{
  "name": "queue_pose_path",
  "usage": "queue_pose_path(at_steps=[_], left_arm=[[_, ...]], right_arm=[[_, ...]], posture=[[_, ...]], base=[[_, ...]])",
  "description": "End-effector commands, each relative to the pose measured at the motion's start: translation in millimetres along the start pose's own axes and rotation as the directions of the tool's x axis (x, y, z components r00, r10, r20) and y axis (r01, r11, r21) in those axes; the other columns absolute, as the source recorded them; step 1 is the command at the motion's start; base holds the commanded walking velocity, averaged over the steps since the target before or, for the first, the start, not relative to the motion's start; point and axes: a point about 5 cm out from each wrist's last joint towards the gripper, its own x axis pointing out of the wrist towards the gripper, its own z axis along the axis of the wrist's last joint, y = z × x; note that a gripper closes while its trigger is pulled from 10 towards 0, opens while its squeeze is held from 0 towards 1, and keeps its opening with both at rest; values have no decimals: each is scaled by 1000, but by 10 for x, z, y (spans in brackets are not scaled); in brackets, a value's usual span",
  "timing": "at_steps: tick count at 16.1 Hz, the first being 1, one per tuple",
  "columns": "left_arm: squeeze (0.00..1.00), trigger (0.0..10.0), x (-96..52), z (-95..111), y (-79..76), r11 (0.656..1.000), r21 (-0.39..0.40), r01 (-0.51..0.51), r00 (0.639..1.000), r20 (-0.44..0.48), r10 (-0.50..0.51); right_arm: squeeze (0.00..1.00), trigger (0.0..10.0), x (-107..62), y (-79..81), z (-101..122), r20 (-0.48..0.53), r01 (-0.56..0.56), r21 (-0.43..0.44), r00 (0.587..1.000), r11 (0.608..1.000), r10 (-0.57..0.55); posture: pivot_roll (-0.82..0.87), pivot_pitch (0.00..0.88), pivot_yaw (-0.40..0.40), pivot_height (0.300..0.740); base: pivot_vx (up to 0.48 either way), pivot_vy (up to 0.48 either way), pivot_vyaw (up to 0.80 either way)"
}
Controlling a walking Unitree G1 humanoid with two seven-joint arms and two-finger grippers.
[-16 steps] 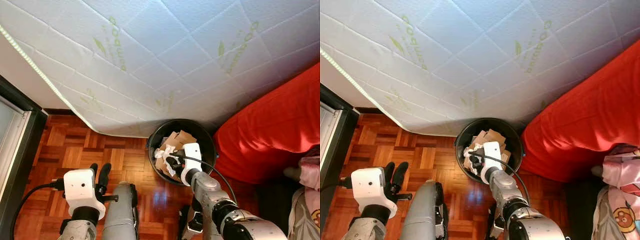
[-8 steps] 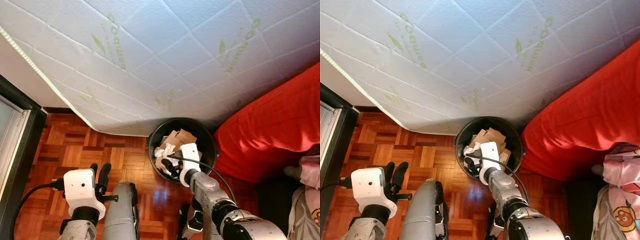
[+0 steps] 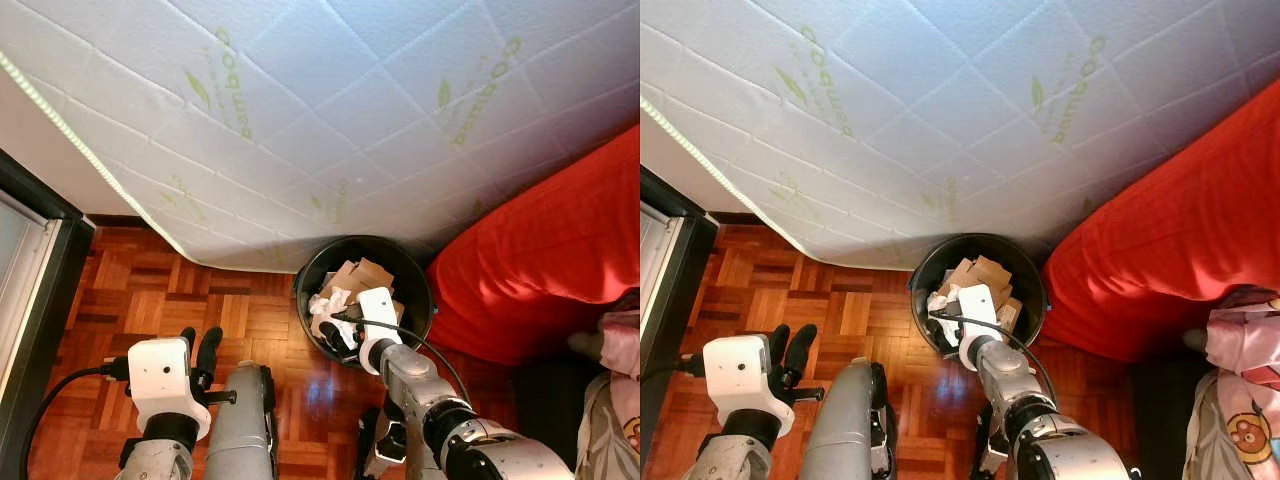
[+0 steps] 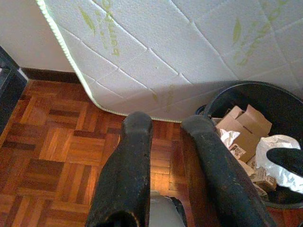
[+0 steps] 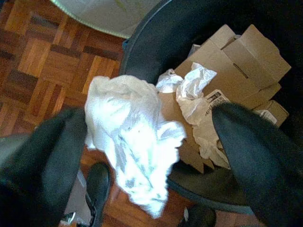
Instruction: Clean up the room
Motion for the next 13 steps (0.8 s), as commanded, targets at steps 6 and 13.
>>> queue_pose_path(at_steps=[6, 13], left_arm=[[0, 10000, -39, 16, 19, 1000, 11, -13, 1000, -5, 13], [0, 10000, -53, 26, 24, 1000, 11, -15, 1000, -3, 15]], right_arm=[[1000, 10000, -22, -43, -100, -37, 62, -101, 997, 993, -66], [1000, 10000, -54, -180, 63, 126, 207, -121, 973, 971, -192]], posture=[[304, 426, -27, 625], [309, 432, -24, 625]], base=[[0, 0, 0], [0, 0, 0]])
